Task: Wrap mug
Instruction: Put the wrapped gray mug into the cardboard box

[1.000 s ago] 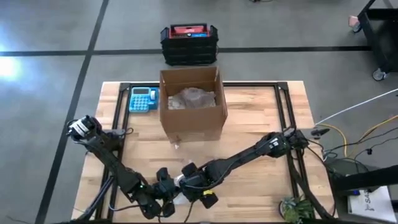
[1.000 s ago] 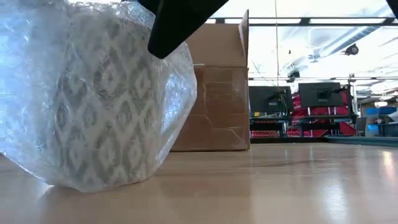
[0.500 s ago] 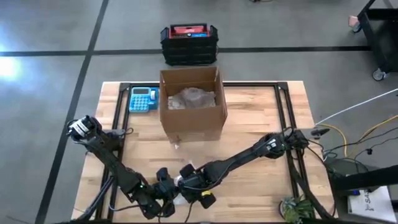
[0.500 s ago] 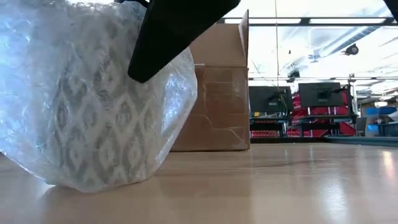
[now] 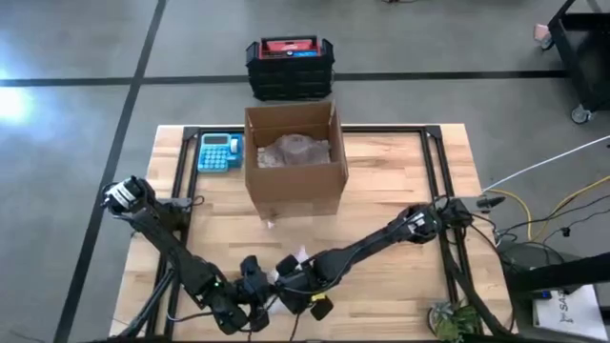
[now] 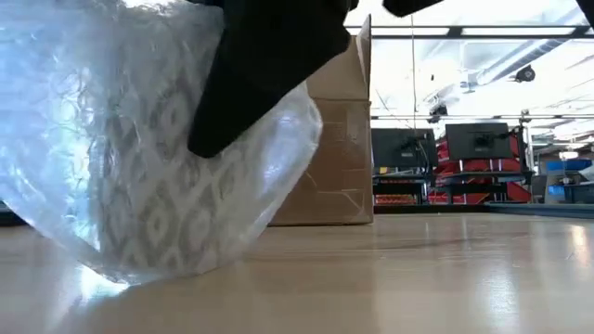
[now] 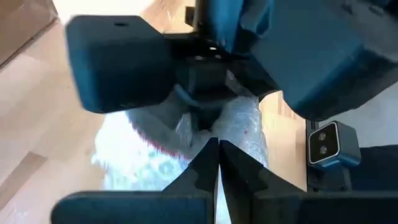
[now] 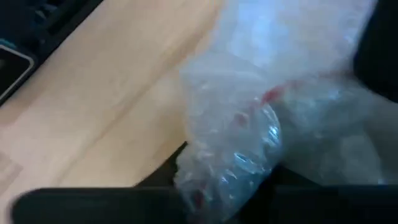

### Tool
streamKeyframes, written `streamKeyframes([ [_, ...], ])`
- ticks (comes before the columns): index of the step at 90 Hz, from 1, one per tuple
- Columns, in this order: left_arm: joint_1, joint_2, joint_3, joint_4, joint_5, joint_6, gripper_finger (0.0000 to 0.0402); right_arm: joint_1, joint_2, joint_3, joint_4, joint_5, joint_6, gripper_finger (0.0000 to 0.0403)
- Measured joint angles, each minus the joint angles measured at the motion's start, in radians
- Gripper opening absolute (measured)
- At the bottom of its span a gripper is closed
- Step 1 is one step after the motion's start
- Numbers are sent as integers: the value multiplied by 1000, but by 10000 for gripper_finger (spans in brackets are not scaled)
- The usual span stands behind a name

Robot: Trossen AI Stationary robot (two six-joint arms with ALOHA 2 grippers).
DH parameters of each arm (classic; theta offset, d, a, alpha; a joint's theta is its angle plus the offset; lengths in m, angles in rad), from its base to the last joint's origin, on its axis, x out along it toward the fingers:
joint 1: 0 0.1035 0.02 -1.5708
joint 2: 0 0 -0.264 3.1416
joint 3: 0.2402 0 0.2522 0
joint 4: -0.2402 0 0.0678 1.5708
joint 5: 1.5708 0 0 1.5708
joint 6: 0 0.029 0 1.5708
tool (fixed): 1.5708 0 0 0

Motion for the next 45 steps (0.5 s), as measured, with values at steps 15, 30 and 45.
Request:
streamKeyframes([
  [15, -2, -3, 0, -5, 18, 0, 0, 11, -10, 5, -18, 10, 22, 25],
  [30, -13, -22, 0, -3, 19, 0, 0, 27, -38, 8, -78, 7, 40, 13],
  [45, -31, -46, 0, -5, 14, 0, 0, 41, -106, 6, -136, -5, 65, 10],
])
